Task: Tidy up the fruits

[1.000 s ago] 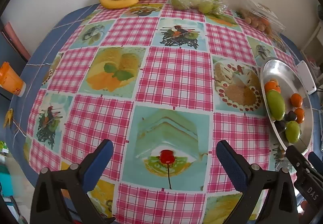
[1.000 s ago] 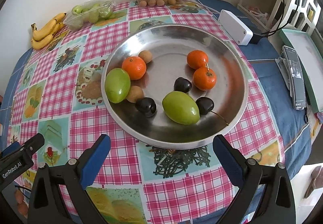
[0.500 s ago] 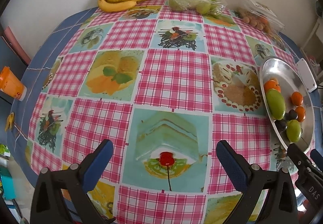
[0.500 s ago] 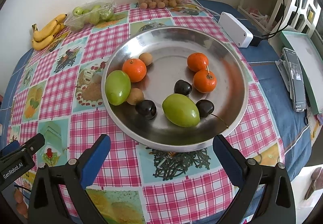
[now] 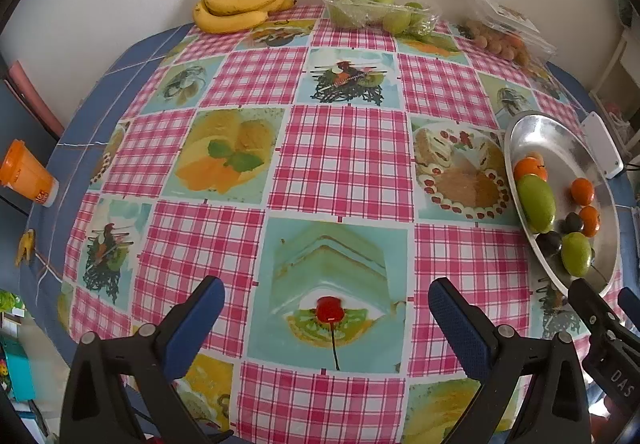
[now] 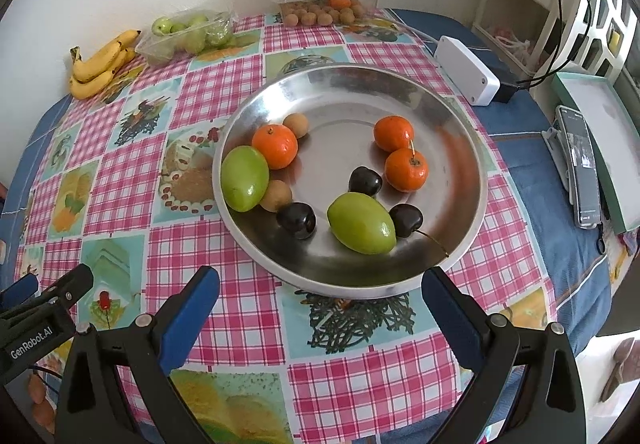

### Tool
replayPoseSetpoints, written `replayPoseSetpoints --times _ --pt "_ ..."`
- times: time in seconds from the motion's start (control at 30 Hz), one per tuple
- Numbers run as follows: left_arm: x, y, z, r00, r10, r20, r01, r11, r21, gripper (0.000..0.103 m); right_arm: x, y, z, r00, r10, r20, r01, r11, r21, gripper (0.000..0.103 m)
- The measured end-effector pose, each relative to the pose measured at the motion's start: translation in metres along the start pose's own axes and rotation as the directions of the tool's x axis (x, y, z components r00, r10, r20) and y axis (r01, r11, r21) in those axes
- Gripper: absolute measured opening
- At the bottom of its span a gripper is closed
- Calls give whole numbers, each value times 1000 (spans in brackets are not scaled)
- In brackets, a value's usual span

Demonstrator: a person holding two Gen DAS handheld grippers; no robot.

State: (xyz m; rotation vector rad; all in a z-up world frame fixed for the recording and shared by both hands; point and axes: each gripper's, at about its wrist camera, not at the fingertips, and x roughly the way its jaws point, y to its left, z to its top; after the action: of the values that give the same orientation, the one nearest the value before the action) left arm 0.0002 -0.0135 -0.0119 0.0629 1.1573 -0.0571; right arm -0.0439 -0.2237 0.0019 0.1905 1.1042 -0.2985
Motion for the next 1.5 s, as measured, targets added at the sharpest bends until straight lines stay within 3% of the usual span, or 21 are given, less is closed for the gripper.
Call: replayPoseSetpoints --times 1.5 --pt "-25 8 -3 999 1 34 0 1000 -22 103 -25 5 -2 999 23 25 -23 1000 2 101"
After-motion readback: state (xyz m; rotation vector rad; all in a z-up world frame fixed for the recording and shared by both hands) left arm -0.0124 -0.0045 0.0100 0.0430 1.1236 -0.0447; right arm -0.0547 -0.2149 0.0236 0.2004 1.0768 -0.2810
